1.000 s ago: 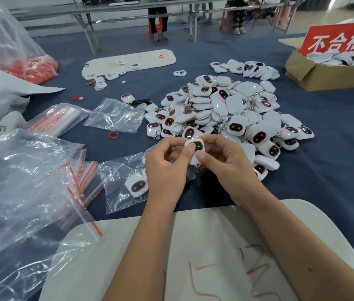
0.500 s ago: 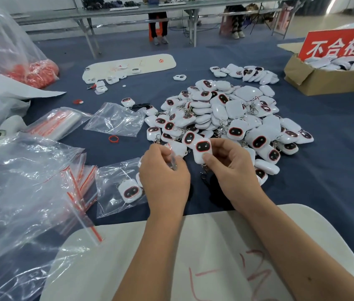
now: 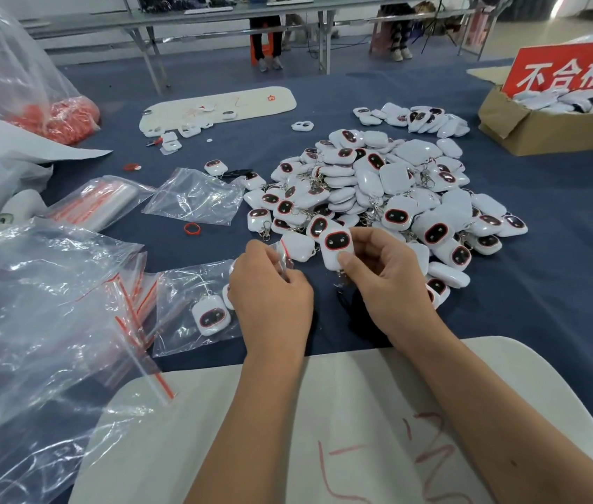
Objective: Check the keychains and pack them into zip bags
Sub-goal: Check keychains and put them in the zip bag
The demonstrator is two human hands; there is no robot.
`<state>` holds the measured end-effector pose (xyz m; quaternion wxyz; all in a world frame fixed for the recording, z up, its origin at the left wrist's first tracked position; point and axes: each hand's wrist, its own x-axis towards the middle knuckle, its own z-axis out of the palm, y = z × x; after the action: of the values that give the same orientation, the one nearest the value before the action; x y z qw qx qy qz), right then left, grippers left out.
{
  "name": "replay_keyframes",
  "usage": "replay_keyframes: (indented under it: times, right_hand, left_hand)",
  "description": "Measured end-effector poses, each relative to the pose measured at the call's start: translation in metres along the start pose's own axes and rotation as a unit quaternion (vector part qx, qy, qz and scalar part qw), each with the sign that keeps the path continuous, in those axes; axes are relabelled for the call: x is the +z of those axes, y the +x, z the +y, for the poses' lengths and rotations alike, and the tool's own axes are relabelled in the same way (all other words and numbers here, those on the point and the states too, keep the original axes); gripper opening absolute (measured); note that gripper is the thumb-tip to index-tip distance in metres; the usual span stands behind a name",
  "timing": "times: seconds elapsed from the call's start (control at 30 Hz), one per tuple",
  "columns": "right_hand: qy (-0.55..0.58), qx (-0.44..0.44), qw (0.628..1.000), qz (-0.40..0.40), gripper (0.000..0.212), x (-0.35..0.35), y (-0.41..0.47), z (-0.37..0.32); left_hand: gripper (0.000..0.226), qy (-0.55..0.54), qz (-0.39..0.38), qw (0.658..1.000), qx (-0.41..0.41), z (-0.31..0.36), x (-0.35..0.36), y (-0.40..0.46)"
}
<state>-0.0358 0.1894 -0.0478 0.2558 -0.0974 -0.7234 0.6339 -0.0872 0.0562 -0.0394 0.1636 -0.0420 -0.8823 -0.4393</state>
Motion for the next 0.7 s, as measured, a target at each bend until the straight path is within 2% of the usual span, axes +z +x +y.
replay_keyframes:
  times: [0.2,0.37,0.47,0.53,0.7]
  right_hand:
    - [0.023,0.013,0.999,-0.019,0.014,0.001,0.0,0.0]
    - [-0.09,-0.012,0.996,-0.024,0.024,0.0,0.001,0.004]
    - [-0.114,-0.021,0.993,-0.026,0.018,0.002,0.0,0.004]
    - [-0.082,-0.008,0.996,-0.028,0.01,0.003,-0.001,0.004]
    - [0.01,0.0,0.999,-0.043,0.01,-0.001,-0.003,-0.002]
  left_hand:
    - [0.016,-0.139,0.015,0.99,0.022,0.001,0.002,0.0]
    - [0.023,-0.2,0.016,0.977,0.07,0.007,0.004,-0.003]
    - [0.019,-0.197,0.004,0.974,0.112,0.009,0.003,-0.005]
    - [0.016,-0.196,-0.009,0.971,0.137,0.01,0.002,-0.007]
    - [0.018,-0.203,-0.005,0.968,0.149,0.012,0.001,-0.008]
